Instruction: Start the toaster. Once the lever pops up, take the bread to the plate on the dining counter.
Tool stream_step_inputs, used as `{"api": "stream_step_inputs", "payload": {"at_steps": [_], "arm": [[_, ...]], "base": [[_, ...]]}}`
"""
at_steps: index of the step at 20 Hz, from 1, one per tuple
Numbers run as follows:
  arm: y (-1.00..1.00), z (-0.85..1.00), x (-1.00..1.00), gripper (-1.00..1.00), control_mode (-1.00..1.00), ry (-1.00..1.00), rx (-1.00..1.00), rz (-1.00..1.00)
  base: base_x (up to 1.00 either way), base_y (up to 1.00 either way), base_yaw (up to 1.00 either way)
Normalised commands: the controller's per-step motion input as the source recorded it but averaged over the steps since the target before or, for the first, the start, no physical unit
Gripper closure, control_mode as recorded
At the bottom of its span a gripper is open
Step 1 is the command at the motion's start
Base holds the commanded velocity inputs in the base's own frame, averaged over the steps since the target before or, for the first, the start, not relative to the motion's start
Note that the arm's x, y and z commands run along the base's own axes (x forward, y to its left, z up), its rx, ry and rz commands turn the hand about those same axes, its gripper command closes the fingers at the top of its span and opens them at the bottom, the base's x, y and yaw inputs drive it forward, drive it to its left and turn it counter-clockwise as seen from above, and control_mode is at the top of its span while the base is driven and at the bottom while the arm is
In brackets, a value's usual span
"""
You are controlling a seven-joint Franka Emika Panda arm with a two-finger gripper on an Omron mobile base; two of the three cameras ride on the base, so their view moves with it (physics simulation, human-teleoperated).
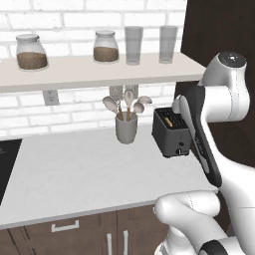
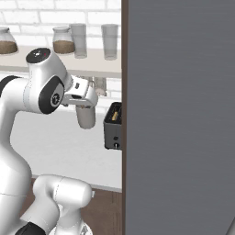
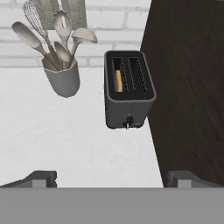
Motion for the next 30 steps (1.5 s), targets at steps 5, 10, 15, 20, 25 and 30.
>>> {"api": "stream_step_inputs", "payload": {"at_steps": [5, 10, 15, 20, 25, 30], "arm": [[0.00, 0.00, 0.00, -1.00, -1.00, 0.00, 0.00, 0.00], [0.00, 0.00, 0.00, -1.00, -1.00, 0.00, 0.00, 0.00], [0.00, 0.00, 0.00, -1.00, -1.00, 0.00, 0.00, 0.00], [0.00, 0.00, 0.00, -1.00, -1.00, 0.00, 0.00, 0.00], [0.00, 0.00, 0.00, -1.00, -1.00, 0.00, 0.00, 0.00], [0.00, 0.00, 0.00, -1.00, -1.00, 0.00, 0.00, 0.00]], "base": [[0.00, 0.00, 0.00], [0.00, 0.00, 0.00], [0.00, 0.00, 0.00], [0.00, 0.00, 0.00], [0.00, 0.00, 0.00], [0.00, 0.00, 0.00]]}}
